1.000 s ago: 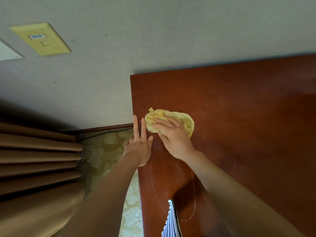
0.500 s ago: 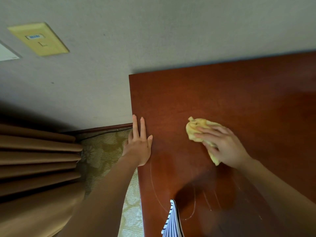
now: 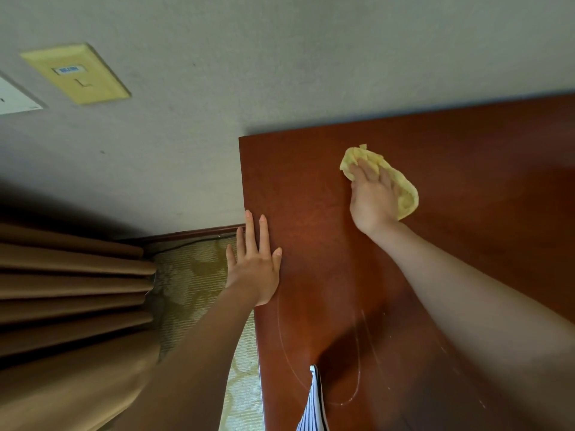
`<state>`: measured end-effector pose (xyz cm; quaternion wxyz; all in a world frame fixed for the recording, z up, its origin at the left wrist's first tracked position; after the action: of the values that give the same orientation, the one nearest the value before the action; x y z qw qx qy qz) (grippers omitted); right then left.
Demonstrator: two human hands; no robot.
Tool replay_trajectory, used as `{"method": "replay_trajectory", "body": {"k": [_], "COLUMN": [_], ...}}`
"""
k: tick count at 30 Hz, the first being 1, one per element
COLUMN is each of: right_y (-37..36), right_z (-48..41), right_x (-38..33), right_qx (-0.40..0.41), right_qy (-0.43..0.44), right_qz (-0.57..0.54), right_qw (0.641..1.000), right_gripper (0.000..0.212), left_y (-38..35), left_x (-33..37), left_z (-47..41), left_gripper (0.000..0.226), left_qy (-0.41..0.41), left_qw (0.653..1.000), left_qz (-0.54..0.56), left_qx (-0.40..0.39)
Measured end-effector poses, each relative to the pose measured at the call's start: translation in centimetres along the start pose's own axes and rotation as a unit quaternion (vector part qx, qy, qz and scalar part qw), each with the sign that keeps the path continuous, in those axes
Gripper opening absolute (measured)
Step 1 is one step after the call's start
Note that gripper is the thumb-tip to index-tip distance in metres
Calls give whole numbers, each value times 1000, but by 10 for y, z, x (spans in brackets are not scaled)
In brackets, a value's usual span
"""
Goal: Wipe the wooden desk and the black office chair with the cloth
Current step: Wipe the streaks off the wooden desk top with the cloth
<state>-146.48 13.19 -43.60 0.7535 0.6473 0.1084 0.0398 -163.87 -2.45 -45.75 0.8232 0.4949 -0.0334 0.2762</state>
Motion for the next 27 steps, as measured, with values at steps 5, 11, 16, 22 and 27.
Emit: {"method": "replay_trajectory", "body": {"k": [5,11,16,22,27], "right_y": [-9,-20,-18,-18,-16], "right_z": [17,78,127,182,209], "right_x": [-36,-63,-48,6,55], "right_qx": [-17,-2,8,10,-46], "right_qy": [40,175,258,323,283], "right_qz": [-5,-27,-63,-75,-89], "right_qw": [999,984,964,943,954], "right_gripper": [50,49,47,43,44], "left_y": [1,4,8,14,4], "left_x": [0,1,-4,-7,-7], "left_z": [0,1,4,23,57], "left_gripper": [61,60,63,74,105], "left_qy": [5,6,-21,-86,-119], "left_qw": [1000,999,991,986,975], "left_qz": [-5,-32,-125,-141,-178], "left_qx": [3,-2,32,10,-52]}}
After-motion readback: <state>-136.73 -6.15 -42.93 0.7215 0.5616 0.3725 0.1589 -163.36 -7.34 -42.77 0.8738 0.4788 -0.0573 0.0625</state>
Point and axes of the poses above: each hand's wrist, its own z-axis away from the middle knuckle, its own y-axis out of the back of the hand, x = y × z, the point moved 2 cm from there along -z, towards the middle knuckle, and after that the axes turned 7 degrees about z, right-handed, at the moved point
